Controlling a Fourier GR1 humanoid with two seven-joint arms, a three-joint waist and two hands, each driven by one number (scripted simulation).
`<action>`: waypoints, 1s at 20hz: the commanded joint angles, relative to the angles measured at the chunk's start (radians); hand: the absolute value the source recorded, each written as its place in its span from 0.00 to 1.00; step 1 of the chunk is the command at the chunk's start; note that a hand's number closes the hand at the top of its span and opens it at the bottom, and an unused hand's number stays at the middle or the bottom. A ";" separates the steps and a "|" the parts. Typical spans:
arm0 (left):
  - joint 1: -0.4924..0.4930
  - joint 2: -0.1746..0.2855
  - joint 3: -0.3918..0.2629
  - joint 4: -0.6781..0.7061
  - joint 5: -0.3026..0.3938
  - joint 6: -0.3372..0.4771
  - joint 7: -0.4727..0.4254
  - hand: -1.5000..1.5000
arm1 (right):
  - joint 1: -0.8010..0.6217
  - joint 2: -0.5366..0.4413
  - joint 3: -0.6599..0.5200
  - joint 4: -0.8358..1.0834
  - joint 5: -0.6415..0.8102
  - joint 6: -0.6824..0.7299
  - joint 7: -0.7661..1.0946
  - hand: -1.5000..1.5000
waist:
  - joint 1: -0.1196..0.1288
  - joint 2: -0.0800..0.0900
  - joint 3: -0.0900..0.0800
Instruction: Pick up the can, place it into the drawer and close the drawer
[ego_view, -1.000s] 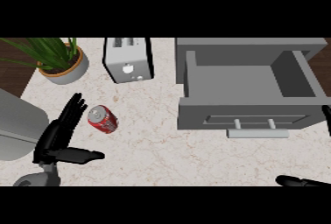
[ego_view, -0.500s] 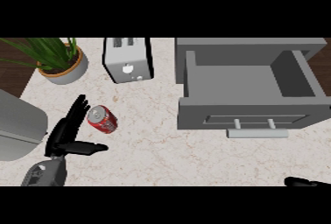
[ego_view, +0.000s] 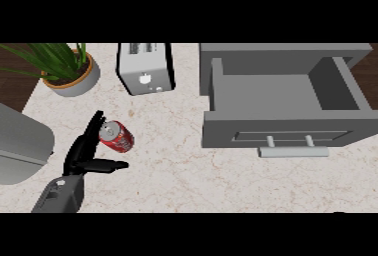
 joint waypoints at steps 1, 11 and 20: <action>-0.059 0.019 0.012 0.087 0.009 0.001 -0.005 0.00 | 0.048 0.004 -0.035 -0.002 -0.007 0.043 -0.040 0.00 | 0.001 -0.001 0.000; -0.225 0.052 0.047 0.416 -0.021 0.003 -0.203 0.00 | 0.018 0.030 -0.005 -0.003 0.005 0.032 0.001 0.00 | -0.009 0.003 -0.001; -0.271 0.054 -0.003 0.453 -0.065 -0.138 -0.228 1.00 | -0.063 0.031 0.018 -0.030 0.060 -0.022 0.042 0.00 | -0.009 0.004 -0.001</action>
